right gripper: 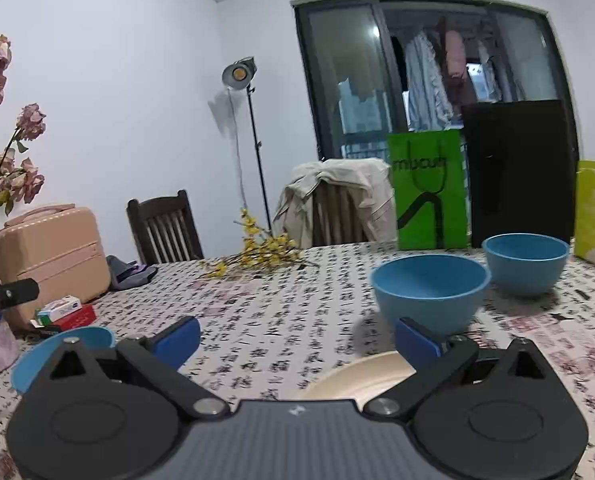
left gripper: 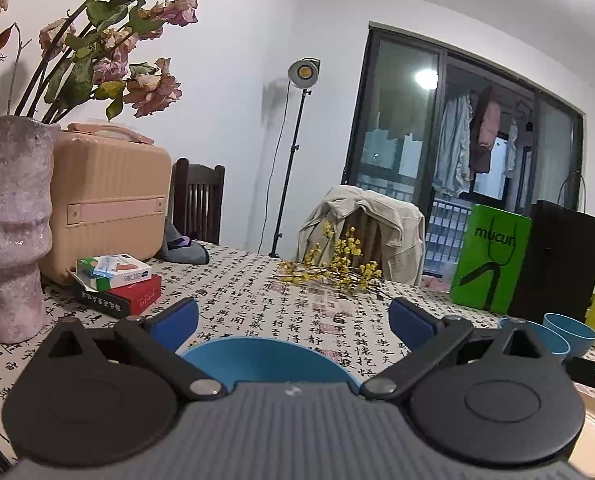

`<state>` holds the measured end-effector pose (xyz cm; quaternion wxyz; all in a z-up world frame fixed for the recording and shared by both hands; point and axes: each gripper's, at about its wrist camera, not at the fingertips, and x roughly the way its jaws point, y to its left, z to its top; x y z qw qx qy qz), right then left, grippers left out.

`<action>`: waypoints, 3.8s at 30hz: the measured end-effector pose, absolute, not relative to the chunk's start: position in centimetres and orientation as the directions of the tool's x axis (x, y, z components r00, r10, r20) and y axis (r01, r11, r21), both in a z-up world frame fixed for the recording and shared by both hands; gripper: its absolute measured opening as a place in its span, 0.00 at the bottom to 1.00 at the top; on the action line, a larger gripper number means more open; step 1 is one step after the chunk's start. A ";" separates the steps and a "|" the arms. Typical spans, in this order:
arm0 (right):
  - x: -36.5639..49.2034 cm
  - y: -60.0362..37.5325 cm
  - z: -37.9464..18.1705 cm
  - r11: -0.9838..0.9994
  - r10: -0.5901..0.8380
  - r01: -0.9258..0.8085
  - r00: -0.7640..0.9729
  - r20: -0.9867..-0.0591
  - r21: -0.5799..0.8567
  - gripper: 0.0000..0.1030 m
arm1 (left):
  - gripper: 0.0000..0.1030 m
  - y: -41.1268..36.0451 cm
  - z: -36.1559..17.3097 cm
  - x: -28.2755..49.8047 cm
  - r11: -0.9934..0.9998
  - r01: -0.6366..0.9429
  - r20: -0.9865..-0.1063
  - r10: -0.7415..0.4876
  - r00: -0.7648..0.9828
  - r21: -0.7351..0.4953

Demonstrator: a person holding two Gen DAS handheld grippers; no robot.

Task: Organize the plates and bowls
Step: 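Pull both open tools back toward the remaining blue bowls, then move both open tools down to another blue bowl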

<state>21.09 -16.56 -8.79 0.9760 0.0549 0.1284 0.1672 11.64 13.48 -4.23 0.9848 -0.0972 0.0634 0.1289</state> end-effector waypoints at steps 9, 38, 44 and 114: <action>18.5 -20.3 -10.3 0.960 0.272 -0.249 0.939 -0.210 0.129 1.00 | 1.00 13.3 -6.6 10.3 0.958 -0.245 -0.159 0.221 0.962 -0.148; 18.4 -23.9 -10.6 0.982 0.177 -0.156 0.959 -0.221 0.109 1.00 | 1.00 9.5 -6.6 10.7 0.982 -0.171 -0.152 0.158 0.976 -0.078; 19.8 -26.0 -9.8 0.985 0.160 -0.144 0.964 -0.213 0.091 1.00 | 1.00 7.1 -5.7 12.8 0.989 -0.135 -0.159 0.125 0.979 -0.057; 46.2 -30.9 -7.1 0.929 0.347 -0.213 0.785 -0.514 0.302 0.94 | 1.00 -7.7 -2.7 44.7 0.987 -0.154 -0.695 0.083 0.714 -0.040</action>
